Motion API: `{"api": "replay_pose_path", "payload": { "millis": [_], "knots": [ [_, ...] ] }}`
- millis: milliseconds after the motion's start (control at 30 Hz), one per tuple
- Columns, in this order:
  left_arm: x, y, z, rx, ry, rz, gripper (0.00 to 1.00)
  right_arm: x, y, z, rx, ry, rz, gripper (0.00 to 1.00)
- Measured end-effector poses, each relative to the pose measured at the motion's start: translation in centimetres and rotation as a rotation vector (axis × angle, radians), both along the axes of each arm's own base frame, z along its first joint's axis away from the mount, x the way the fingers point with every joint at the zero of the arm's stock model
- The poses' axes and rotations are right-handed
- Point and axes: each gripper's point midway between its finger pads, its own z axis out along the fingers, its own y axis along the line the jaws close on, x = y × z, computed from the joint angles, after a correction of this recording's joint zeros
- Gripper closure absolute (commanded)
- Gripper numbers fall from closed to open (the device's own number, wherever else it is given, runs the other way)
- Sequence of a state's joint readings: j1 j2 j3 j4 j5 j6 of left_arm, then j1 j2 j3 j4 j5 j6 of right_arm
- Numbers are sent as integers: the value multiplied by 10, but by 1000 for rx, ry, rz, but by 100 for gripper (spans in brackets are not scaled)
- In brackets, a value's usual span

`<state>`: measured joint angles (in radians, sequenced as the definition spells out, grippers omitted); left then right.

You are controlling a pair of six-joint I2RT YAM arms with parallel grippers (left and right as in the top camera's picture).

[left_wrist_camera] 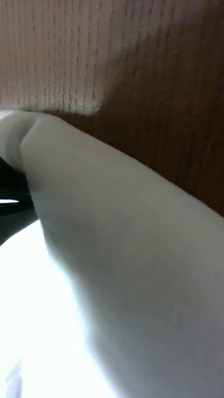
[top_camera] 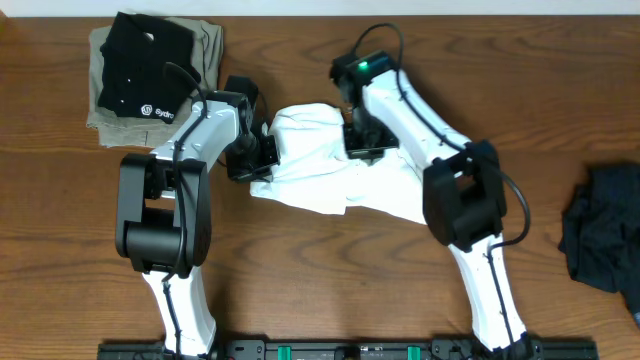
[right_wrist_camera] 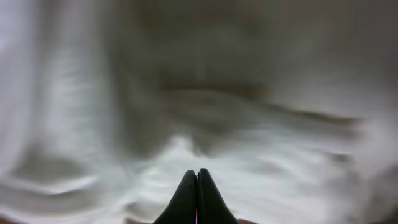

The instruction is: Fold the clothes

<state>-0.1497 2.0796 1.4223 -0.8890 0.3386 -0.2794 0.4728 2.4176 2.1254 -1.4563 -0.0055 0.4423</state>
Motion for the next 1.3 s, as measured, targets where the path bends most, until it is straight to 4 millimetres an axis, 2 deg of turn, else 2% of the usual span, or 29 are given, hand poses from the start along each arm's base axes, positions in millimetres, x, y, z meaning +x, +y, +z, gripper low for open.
{"api": "replay_pose_path", "payload": {
  "millis": [133,233,333,400,533,633,733,867,967,1300],
  "knots": [
    [0,0,0,1,0,0,94,7,-20,0,-17,4,-61,99],
    [0,0,0,1,-1,0,94,16,-19,1,32,-19,-82,99],
    [1,0,0,1,-4,0,94,29,6,10,159,-78,-28,99],
    [1,0,0,0,-5,0,94,34,31,22,260,-122,35,99],
    [1,0,0,0,-5,0,94,29,79,41,391,-174,159,99],
    [1,0,0,0,-5,0,94,15,108,39,435,-164,224,99],
    [1,0,0,0,-5,0,94,4,124,27,450,-133,253,99],
    [1,0,0,1,-5,0,94,1,122,-1,421,-84,244,99],
    [1,0,0,1,-4,0,94,2,105,-27,338,-50,217,99],
    [1,-4,1,-15,-5,-4,94,14,69,-29,242,-50,153,99]
  ]
}}
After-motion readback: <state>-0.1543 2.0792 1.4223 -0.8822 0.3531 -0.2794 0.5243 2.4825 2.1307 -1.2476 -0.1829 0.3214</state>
